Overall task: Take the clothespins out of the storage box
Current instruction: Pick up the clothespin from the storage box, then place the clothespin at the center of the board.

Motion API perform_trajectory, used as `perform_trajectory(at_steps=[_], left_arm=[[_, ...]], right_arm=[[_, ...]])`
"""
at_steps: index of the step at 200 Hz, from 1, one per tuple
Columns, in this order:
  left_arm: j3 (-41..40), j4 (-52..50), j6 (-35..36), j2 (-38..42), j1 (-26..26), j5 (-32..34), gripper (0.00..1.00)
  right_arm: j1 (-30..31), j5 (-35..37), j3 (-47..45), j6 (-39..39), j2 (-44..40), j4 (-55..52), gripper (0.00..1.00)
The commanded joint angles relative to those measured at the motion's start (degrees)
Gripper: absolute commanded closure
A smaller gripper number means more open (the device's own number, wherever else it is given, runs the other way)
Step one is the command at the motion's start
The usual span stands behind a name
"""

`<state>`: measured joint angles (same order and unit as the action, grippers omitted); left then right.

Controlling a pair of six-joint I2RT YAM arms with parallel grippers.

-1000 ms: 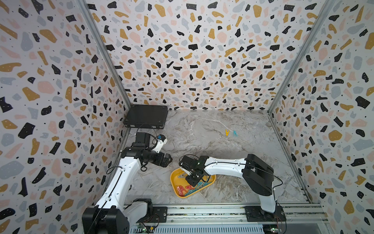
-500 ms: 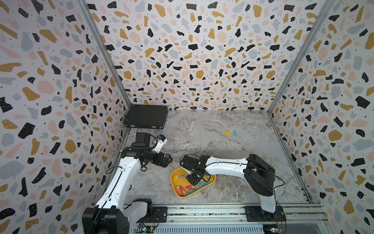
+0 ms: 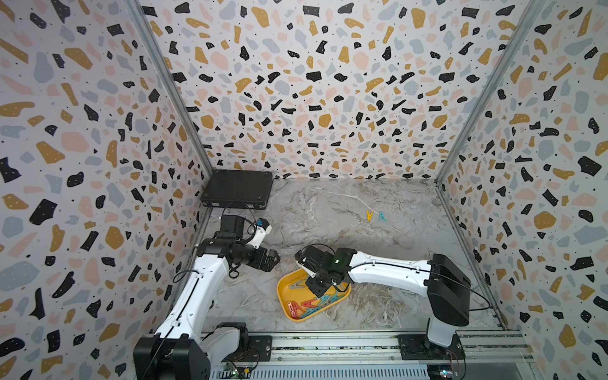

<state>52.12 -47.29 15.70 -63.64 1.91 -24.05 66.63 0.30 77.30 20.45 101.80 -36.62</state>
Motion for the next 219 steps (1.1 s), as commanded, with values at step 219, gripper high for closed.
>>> perform_trajectory(at_steps=[219], left_arm=[[-0.4, 1.0, 0.3, 1.1, -0.3, -0.2, 0.00]], right_arm=[[-54.4, -6.9, -2.0, -6.8, -2.8, -4.8, 0.78]])
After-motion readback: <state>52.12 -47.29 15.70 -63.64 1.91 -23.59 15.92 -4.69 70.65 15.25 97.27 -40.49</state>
